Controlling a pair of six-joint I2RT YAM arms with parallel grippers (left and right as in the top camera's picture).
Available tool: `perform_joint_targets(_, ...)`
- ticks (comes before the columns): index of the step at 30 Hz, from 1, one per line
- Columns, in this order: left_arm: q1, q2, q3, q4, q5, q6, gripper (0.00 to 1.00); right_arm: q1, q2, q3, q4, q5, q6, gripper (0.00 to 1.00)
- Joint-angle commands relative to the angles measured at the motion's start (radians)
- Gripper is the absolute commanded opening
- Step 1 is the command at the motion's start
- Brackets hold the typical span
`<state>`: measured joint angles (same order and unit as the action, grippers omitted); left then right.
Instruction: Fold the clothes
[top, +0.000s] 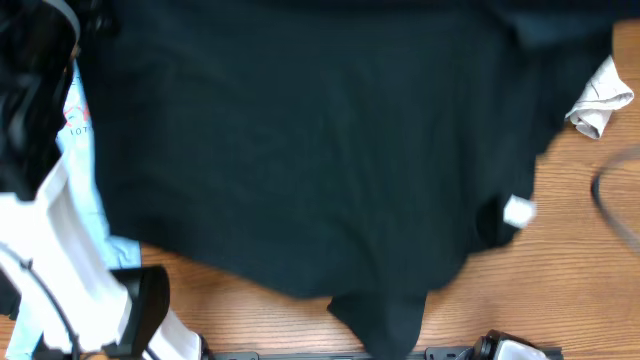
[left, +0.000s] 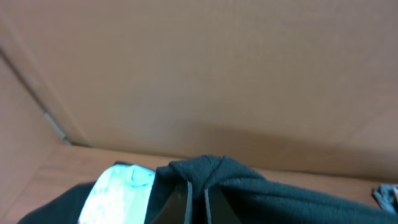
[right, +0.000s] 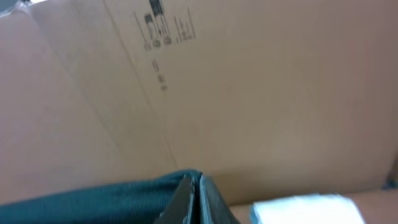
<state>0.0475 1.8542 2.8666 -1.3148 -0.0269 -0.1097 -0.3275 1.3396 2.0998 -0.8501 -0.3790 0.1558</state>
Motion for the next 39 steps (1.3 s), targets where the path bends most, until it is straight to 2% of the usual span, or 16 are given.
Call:
perform_joint_targets(1,0.015,0.097,-0.003,0.107,-0.051,0.026,0.04,0.029,0.152,-0.006,0.143,0.036,0.000,0.04)
perform_joint_targets(5,0.015,0.167,-0.003,0.281,-0.050,0.027,0.04,0.058,0.264,-0.003,0.360,0.041,0.071,0.04)
perform_joint_targets(9,0.005,0.162,-0.003,0.380,-0.034,0.029,0.04,0.058,0.280,0.017,0.516,0.040,0.160,0.04)
perform_joint_targets(15,0.005,0.127,-0.003,0.385,-0.027,0.044,0.04,0.055,0.280,0.097,0.516,0.045,0.151,0.04)
perform_joint_targets(22,0.005,0.180,-0.005,0.188,-0.027,0.078,0.04,0.076,0.373,0.092,0.304,0.016,0.080,0.04)
perform_joint_targets(31,0.005,0.381,-0.006,-0.154,0.027,0.080,0.04,0.165,0.558,0.064,-0.020,0.010,-0.037,0.04)
perform_joint_targets(39,0.005,0.422,-0.005,-0.376,0.088,0.076,0.04,0.182,0.549,0.064,-0.233,-0.036,-0.053,0.04)
